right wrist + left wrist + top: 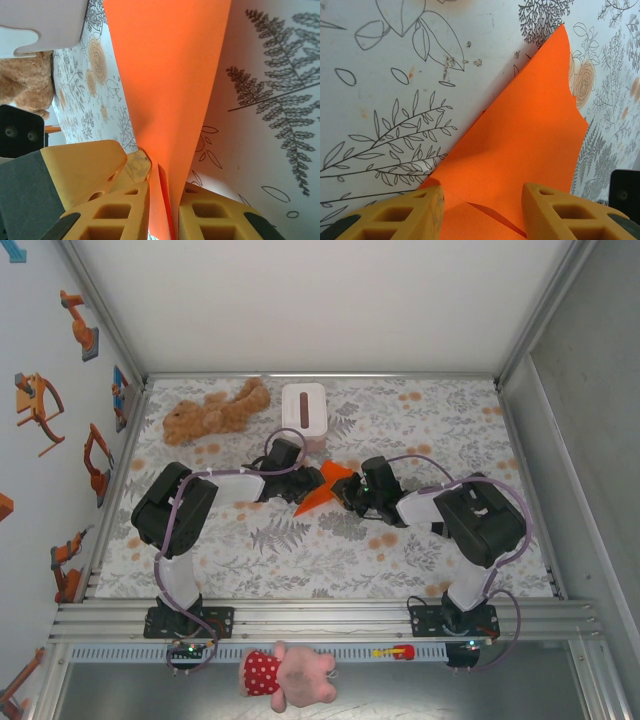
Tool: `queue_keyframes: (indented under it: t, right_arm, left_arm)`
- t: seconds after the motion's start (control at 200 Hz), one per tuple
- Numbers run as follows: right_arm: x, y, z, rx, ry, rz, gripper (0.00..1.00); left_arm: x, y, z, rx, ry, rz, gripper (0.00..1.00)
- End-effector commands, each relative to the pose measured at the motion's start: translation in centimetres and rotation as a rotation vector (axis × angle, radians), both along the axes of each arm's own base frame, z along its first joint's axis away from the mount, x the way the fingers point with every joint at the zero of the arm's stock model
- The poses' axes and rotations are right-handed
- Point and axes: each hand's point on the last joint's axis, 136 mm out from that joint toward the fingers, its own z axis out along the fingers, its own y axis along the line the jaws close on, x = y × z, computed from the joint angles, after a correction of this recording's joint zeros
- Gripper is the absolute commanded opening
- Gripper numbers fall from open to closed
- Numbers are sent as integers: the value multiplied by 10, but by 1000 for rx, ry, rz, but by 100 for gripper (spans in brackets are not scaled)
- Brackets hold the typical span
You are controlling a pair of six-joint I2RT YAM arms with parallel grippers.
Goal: Fold a paper plane with a square sheet of paper (pick it up from the middle)
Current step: Fold the wing for the fifth time at the center of the table.
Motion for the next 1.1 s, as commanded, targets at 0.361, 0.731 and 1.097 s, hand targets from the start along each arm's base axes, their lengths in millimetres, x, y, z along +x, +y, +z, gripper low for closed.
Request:
queue_keyframes:
  t: [0.361, 0.731, 1.097]
  right_arm:
    - [-1, -14, 11, -50, -44, -34, 0]
    - [-7, -42, 25, -123, -17, -91, 0]
    - [-9, -51, 30, -132, 96, -129, 0]
  left_arm:
    - [-13, 16, 14, 90, -78, -83, 49]
    - [-28, 25, 62, 273, -455, -319, 63]
    - [-45, -15, 65, 359, -831, -633, 73]
